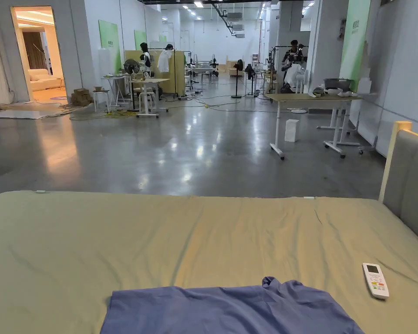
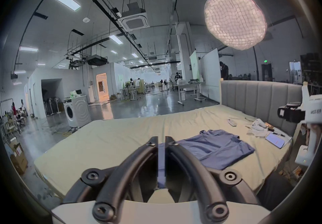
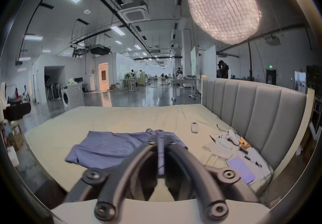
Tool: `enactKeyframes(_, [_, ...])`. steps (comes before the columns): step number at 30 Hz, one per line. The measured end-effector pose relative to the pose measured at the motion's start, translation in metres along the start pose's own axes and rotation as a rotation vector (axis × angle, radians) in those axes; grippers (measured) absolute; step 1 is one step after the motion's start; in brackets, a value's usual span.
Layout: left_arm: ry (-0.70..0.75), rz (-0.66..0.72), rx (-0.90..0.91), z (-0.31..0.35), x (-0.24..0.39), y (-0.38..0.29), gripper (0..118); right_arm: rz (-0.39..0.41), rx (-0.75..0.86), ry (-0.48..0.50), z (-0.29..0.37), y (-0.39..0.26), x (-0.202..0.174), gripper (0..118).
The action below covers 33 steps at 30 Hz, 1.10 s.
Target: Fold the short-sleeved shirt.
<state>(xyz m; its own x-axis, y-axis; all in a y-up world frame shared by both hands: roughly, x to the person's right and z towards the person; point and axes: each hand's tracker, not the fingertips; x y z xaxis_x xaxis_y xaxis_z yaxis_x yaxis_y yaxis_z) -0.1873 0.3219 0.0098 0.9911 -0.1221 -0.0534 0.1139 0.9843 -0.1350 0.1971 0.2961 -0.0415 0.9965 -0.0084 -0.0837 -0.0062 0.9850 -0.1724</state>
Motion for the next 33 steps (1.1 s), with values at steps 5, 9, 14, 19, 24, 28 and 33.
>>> enactKeyframes(5, [0.017,0.029,-0.026,0.006,-0.005,0.000,0,-0.049,0.002,0.037,0.000,-0.003,0.001,0])
enactKeyframes(9, [0.014,0.051,-0.040,0.006,-0.014,-0.005,0,-0.026,-0.018,0.037,-0.004,-0.004,0.001,0])
enactKeyframes(14, [0.013,0.048,-0.125,-0.014,-0.027,-0.030,0,-0.059,-0.037,0.070,-0.006,-0.008,0.008,0])
enactKeyframes(19, [0.011,0.097,-0.296,-0.075,-0.053,-0.105,10,-0.078,-0.095,0.085,-0.016,-0.021,0.009,0])
enactKeyframes(24, [0.076,0.170,-0.503,-0.143,-0.087,-0.173,77,-0.038,-0.159,0.070,-0.025,-0.034,0.011,0])
enactKeyframes(28, [0.092,0.265,-0.586,-0.184,-0.094,-0.194,77,-0.022,-0.202,0.041,-0.033,-0.041,0.012,0])
enactKeyframes(33, [0.077,0.283,-0.656,-0.218,-0.098,-0.213,74,-0.026,-0.244,0.037,-0.039,-0.048,0.015,0])
